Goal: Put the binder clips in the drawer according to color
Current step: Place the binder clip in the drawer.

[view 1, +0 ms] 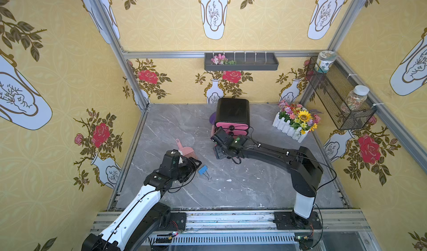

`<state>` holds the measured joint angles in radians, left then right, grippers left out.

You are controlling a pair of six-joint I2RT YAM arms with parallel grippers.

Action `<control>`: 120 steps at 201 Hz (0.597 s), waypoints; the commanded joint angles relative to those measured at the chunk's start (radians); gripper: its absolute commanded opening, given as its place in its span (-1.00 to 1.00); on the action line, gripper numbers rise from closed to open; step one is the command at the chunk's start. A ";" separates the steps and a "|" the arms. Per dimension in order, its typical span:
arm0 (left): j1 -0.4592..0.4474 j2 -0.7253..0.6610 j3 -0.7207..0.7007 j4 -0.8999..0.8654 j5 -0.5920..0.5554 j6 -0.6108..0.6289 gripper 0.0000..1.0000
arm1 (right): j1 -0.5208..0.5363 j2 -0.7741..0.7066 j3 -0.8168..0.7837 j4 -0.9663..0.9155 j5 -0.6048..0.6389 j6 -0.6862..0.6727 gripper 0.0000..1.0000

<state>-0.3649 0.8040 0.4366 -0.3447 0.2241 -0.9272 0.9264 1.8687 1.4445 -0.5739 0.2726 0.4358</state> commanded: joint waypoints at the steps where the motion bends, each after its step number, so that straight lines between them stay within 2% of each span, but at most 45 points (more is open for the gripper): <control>1: 0.004 -0.022 -0.020 -0.018 -0.019 -0.031 0.42 | 0.030 0.002 -0.017 0.067 -0.054 -0.028 0.65; 51: 0.013 -0.192 -0.084 -0.093 -0.084 -0.170 0.43 | 0.057 0.061 -0.036 0.167 -0.240 -0.075 0.75; 84: 0.017 -0.336 -0.133 -0.166 -0.136 -0.279 0.45 | 0.070 0.131 0.004 0.170 -0.306 -0.114 0.79; 120: 0.017 -0.460 -0.153 -0.260 -0.181 -0.362 0.46 | 0.097 0.206 0.067 0.143 -0.314 -0.138 0.84</control>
<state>-0.3473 0.4011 0.2932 -0.5194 0.0944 -1.2095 1.0069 2.0392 1.4708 -0.4404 -0.0120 0.3313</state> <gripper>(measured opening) 0.725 0.920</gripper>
